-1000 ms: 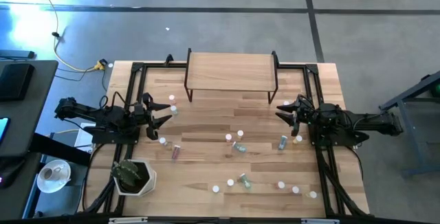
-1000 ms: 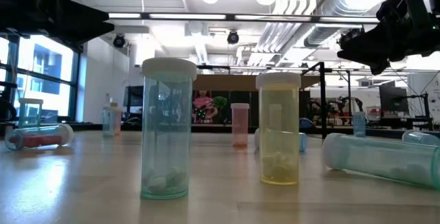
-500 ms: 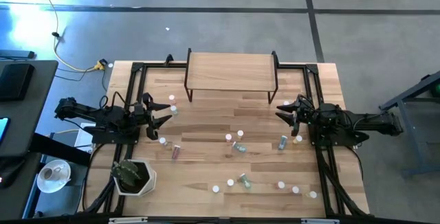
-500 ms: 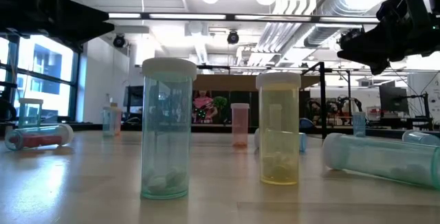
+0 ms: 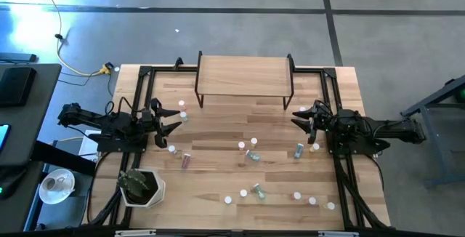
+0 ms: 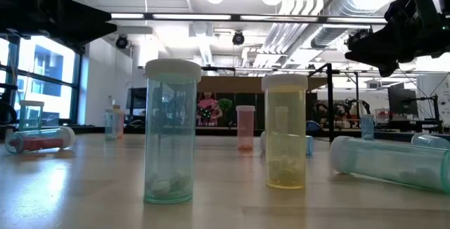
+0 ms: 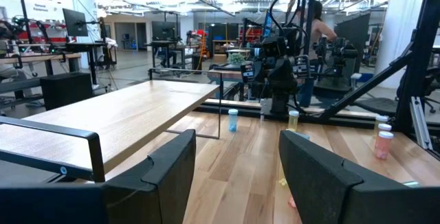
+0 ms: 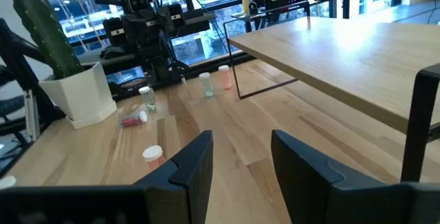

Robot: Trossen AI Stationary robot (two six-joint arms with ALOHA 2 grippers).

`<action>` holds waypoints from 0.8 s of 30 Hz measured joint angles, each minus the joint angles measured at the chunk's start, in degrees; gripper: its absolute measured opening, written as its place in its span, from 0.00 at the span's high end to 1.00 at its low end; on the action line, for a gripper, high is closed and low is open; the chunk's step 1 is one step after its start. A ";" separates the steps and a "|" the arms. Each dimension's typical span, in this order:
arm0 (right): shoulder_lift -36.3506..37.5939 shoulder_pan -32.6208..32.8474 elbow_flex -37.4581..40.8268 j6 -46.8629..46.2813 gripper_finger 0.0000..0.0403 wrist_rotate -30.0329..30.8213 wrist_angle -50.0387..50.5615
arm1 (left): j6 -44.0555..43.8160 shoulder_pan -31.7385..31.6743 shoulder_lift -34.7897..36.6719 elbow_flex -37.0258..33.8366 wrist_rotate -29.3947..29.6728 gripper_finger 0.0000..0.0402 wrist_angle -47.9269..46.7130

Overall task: Pick and place medicine bottles onto shelf by color
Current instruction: Put the blue pill bottle on the shelf

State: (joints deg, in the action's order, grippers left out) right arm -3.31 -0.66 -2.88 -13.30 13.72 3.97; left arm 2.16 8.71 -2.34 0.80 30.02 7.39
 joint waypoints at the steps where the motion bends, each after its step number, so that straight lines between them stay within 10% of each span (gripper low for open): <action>1: 0.00 0.02 -0.02 0.00 0.65 0.00 0.04 | -0.01 0.00 -0.01 0.00 0.00 0.50 -0.01; 24: 0.02 -0.07 0.11 -0.21 0.65 0.04 -6.66 | -0.01 0.00 0.01 0.00 0.00 0.50 -0.01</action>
State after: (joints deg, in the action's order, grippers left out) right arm -3.29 -0.73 -2.76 -13.51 13.76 -2.69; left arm 2.15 8.71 -2.33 0.80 30.02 7.38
